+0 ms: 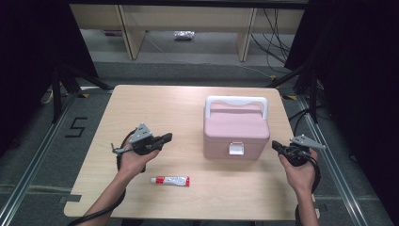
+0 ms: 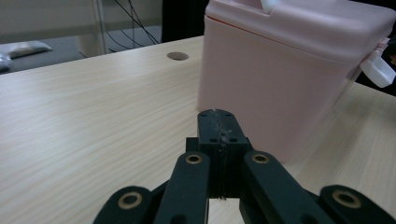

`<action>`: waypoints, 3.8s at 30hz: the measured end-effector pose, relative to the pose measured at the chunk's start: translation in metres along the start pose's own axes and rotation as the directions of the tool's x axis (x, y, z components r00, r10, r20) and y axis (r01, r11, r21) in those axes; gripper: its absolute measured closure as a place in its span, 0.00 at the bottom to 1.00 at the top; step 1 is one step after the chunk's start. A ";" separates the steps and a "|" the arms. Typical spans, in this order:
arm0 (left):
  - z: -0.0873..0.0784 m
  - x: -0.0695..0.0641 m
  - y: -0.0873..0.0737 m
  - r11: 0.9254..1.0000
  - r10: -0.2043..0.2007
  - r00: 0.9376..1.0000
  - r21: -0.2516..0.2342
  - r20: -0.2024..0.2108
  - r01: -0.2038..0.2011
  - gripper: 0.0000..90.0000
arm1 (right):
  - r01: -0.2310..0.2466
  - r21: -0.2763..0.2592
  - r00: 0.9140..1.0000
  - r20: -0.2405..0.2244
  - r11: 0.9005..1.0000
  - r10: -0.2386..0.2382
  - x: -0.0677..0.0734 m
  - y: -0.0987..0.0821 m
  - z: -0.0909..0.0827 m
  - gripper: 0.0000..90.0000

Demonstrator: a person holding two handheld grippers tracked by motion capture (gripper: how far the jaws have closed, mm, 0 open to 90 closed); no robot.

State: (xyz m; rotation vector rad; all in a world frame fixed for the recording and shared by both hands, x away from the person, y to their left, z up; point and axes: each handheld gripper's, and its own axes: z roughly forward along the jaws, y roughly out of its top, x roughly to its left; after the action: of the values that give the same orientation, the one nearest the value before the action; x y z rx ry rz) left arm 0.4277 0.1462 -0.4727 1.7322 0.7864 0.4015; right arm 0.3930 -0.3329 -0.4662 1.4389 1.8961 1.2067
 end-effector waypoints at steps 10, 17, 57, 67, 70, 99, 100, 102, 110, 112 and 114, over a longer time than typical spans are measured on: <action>0.057 -0.017 0.017 0.999 0.033 0.998 0.035 0.047 -0.035 1.00 | 0.071 0.010 0.997 -0.007 0.997 -0.071 -0.001 0.016 0.016 1.00; 0.069 -0.027 0.021 0.999 0.044 0.998 0.025 0.054 -0.045 1.00 | 0.079 -0.004 0.997 -0.018 0.997 -0.079 -0.002 0.018 0.017 1.00; 0.024 0.001 0.013 0.997 0.073 0.994 0.020 -0.078 -0.071 1.00 | 0.140 -0.010 0.985 -0.096 0.990 -0.140 0.018 0.033 0.040 1.00; -0.004 0.019 0.000 1.000 0.030 0.990 0.010 -0.139 -0.029 1.00 | 0.140 -0.013 0.978 -0.151 0.990 -0.141 0.044 0.041 0.058 1.00; -0.008 0.022 0.000 1.000 0.024 0.988 0.012 -0.155 -0.022 1.00 | 0.151 -0.020 0.976 -0.156 0.988 -0.153 0.049 0.043 0.064 1.00; -0.036 0.045 -0.005 1.000 0.023 0.984 -0.006 -0.175 -0.024 1.00 | 0.221 -0.018 0.941 -0.258 0.975 -0.218 0.108 0.049 0.101 1.00; -0.037 0.046 -0.005 1.000 0.021 0.984 -0.009 -0.175 -0.023 1.00 | 0.209 -0.009 0.945 -0.255 0.978 -0.204 0.111 0.048 0.101 1.00; -0.038 0.046 -0.005 1.000 0.018 0.984 -0.009 -0.178 -0.020 1.00 | 0.233 -0.017 0.938 -0.262 0.972 -0.229 0.112 0.049 0.102 1.00; -0.050 0.054 -0.008 1.000 0.017 0.983 -0.019 -0.182 -0.021 1.00 | 0.236 -0.008 0.932 -0.280 0.972 -0.229 0.132 0.049 0.109 1.00; -0.052 0.055 -0.008 1.000 0.019 0.982 -0.011 -0.188 -0.021 1.00 | 0.244 -0.017 0.931 -0.276 0.970 -0.239 0.134 0.048 0.110 1.00; -0.056 0.058 -0.010 1.000 0.018 0.982 -0.015 -0.189 -0.022 1.00 | 0.234 -0.010 0.927 -0.298 0.972 -0.227 0.138 0.048 0.112 1.00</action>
State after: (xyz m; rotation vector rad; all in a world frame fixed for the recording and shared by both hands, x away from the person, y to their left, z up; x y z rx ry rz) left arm 0.4309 0.2272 -0.4717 1.7044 0.8994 0.5916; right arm 0.4587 -0.1604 -0.4630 1.0515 2.2159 1.3457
